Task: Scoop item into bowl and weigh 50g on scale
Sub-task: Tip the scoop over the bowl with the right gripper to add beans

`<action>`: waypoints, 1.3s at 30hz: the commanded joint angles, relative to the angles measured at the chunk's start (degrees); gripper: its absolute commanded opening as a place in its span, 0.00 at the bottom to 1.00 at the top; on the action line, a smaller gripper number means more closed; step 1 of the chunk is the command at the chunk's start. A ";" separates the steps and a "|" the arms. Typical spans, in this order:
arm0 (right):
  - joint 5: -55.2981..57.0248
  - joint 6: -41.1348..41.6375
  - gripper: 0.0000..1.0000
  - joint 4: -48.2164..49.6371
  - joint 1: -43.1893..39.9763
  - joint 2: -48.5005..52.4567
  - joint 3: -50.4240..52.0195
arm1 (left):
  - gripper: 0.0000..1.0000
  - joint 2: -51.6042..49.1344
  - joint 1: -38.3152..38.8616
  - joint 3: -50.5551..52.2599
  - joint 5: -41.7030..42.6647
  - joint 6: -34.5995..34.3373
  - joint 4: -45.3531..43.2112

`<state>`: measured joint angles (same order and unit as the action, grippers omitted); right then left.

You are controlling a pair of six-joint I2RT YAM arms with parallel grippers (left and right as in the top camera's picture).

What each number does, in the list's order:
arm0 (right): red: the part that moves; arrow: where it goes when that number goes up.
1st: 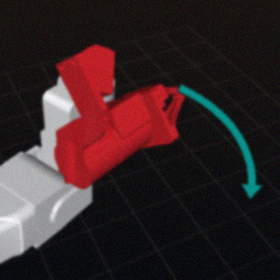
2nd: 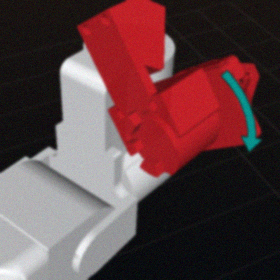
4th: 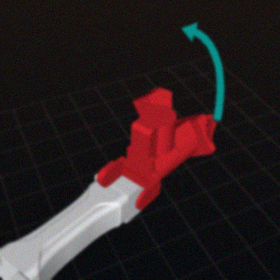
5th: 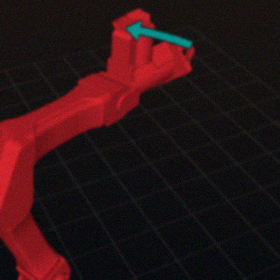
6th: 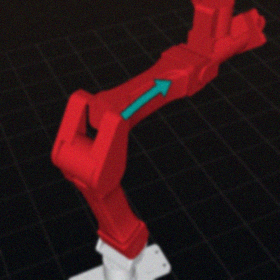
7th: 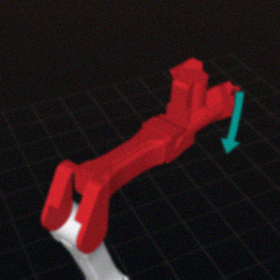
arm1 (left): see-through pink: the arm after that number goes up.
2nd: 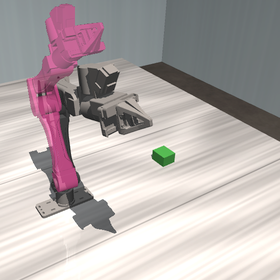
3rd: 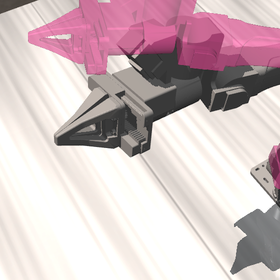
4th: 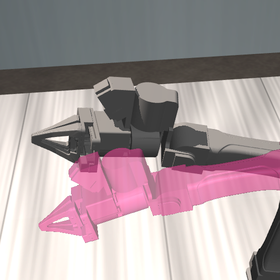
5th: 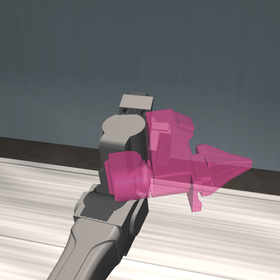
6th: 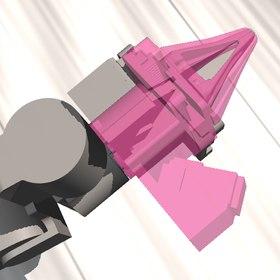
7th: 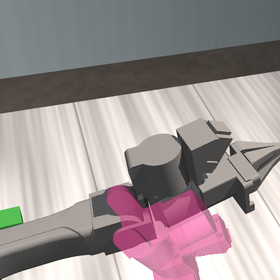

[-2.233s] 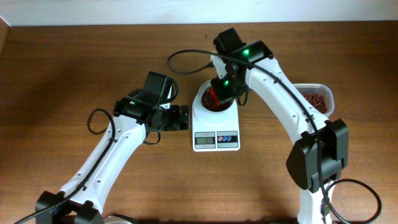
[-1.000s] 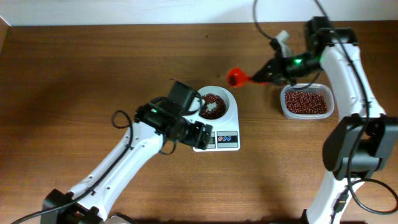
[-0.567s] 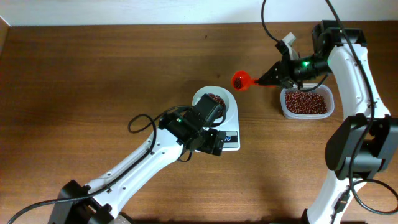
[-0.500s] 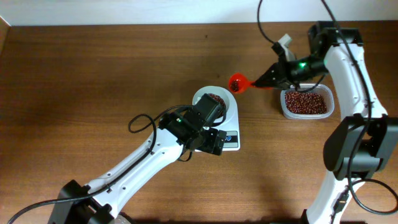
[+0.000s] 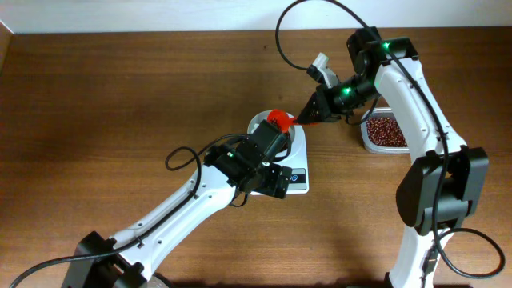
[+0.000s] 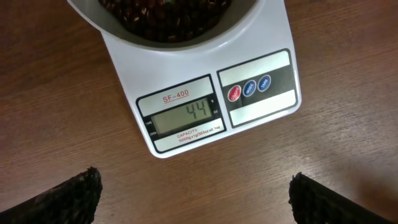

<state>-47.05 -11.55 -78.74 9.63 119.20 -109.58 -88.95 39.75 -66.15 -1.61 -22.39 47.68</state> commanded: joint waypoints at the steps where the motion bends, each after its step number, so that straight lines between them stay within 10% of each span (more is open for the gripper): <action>1: 0.72 0.24 0.04 1.44 0.20 0.24 0.96 | 0.99 -0.42 0.24 0.55 -2.34 -0.98 -0.76; 39: -3.74 0.20 0.04 -1.03 -3.61 -0.68 -2.73 | 0.99 4.07 0.39 -0.72 -5.64 -2.23 5.05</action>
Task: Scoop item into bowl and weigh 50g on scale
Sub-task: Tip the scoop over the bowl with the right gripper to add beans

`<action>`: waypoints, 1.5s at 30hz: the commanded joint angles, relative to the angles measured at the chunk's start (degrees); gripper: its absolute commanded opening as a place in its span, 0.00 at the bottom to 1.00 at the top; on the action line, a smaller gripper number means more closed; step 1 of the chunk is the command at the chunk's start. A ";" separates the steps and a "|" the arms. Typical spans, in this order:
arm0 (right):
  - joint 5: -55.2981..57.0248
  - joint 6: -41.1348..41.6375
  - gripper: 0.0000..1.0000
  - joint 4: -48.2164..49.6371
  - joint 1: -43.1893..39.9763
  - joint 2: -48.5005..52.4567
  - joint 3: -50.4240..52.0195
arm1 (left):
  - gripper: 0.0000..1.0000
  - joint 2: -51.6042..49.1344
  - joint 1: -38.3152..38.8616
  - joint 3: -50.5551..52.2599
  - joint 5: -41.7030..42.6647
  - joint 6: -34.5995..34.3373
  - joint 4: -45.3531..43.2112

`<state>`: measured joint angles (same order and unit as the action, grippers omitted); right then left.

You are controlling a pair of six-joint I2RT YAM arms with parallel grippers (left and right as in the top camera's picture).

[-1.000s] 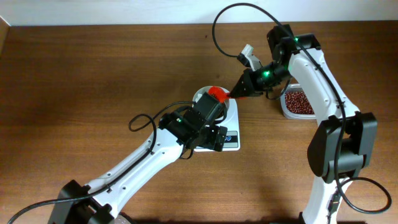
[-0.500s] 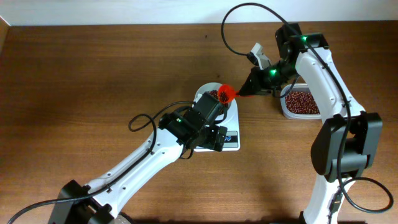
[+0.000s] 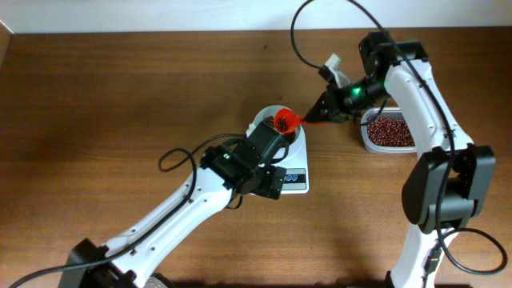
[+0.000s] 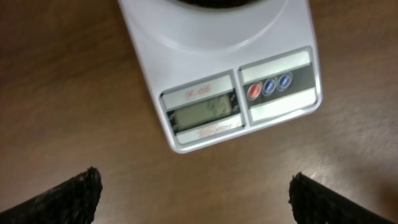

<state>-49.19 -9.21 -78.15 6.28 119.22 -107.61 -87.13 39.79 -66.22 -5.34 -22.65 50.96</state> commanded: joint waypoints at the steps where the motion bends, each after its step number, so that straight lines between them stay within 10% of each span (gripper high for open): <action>1: -1.40 -2.78 0.04 -2.97 -0.26 -0.70 -6.19 | 0.99 2.25 0.35 -0.70 -1.22 -2.21 2.25; 45: 42.60 -1.46 0.04 -8.15 18.14 -2.54 -24.85 | 0.99 2.29 0.35 -1.11 1.44 -2.16 2.29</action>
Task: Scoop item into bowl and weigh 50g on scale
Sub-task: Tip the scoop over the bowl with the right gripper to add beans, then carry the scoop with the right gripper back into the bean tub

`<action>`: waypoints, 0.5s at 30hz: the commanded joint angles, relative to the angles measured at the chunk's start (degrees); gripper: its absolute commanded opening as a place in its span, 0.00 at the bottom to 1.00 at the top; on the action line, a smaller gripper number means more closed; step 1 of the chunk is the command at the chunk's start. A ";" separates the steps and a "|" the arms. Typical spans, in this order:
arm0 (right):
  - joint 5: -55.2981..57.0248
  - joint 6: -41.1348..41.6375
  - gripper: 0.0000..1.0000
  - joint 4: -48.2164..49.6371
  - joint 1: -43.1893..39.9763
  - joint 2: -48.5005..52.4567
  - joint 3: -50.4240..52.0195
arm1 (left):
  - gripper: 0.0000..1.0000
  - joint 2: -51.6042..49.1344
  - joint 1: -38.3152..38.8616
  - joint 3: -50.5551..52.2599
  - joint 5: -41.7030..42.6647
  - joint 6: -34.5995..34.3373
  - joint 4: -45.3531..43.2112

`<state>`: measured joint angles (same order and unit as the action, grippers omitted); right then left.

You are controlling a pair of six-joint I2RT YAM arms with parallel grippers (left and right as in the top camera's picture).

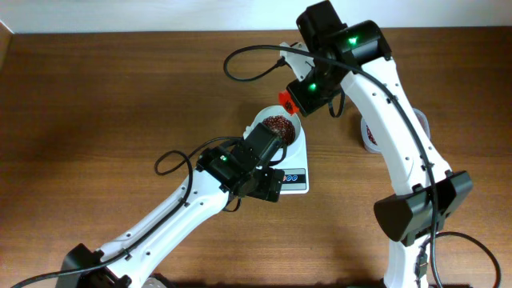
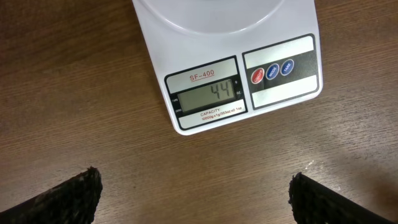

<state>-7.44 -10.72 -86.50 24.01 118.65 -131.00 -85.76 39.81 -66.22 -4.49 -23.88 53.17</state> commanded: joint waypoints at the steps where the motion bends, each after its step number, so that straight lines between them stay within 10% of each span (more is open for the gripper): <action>1: 0.85 0.02 0.04 0.13 0.42 -2.05 -1.46 | 0.99 0.92 0.33 -1.11 0.59 -0.94 0.09; 15: 8.33 -1.03 0.04 1.42 3.98 -2.34 -1.46 | 0.99 0.92 0.33 -1.11 0.59 -0.94 0.09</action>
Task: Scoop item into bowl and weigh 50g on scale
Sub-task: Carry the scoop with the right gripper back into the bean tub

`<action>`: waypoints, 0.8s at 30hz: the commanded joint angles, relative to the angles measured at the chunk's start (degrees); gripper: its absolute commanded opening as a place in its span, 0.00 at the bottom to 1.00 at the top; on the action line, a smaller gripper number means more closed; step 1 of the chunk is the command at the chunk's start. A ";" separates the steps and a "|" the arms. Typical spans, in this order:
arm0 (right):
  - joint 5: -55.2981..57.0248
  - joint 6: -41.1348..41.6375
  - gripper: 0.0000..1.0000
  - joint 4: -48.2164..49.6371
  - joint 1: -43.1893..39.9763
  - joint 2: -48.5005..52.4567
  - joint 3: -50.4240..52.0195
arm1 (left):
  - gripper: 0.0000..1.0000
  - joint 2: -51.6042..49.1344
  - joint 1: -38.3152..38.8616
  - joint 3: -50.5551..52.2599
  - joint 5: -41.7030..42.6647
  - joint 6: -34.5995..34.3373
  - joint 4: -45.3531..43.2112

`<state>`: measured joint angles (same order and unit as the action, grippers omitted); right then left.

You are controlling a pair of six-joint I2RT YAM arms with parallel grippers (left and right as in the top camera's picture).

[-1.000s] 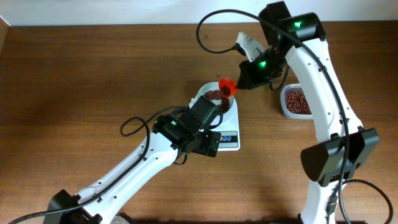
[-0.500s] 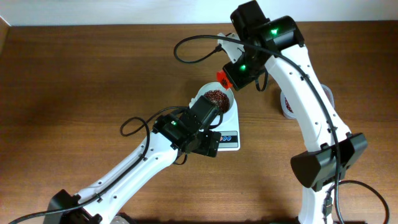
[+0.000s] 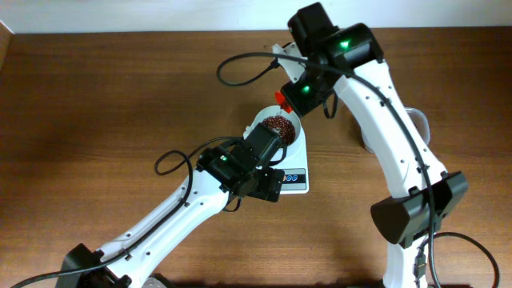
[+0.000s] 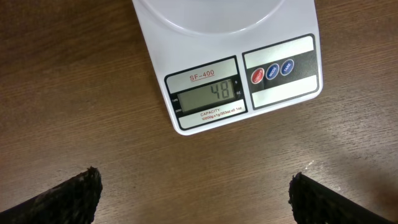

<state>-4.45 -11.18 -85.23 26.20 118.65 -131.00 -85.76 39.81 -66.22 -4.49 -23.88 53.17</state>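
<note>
A white bowl (image 3: 278,126) of red-brown beans sits on the white scale (image 3: 294,178). In the left wrist view the scale's display (image 4: 210,92) reads 48. My right gripper (image 3: 293,96) hangs over the bowl's far rim, shut on a red scoop (image 3: 280,98) that peeks from under the arm. My left gripper (image 4: 194,177) is open above the bare table just in front of the scale, holding nothing. In the overhead view the left gripper (image 3: 270,181) covers the scale's near left corner.
A clear container of beans (image 3: 416,122) stands to the right of the scale, mostly hidden behind the right arm. Black cables loop from both arms, one near the bowl's far side (image 3: 240,68). Brown tabletop lies to the left and back.
The scale's reading rose from 44 to 48. The right arm and scoop shifted slightly left over the bowl's far rim. The left gripper stayed put.
First the scoop was at the bowl's far right rim and the scale read 44. Then the scoop sat over the bowl, and the left wrist view had drawn back from it. Later the right arm stood turned over the bowl, still 44; now 48.
</note>
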 commanded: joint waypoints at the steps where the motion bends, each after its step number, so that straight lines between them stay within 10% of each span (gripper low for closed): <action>1: 6.60 -0.59 0.04 0.13 2.58 -2.34 -1.46 | 0.99 0.92 0.33 -1.11 0.59 -0.94 0.07; 24: 10.25 -1.42 0.04 1.14 6.36 -2.25 -1.44 | 0.99 0.92 0.33 -1.11 0.59 -0.94 0.09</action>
<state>6.20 -14.44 -84.58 32.40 118.54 -131.04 -85.76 39.81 -66.22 -4.49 -23.88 53.17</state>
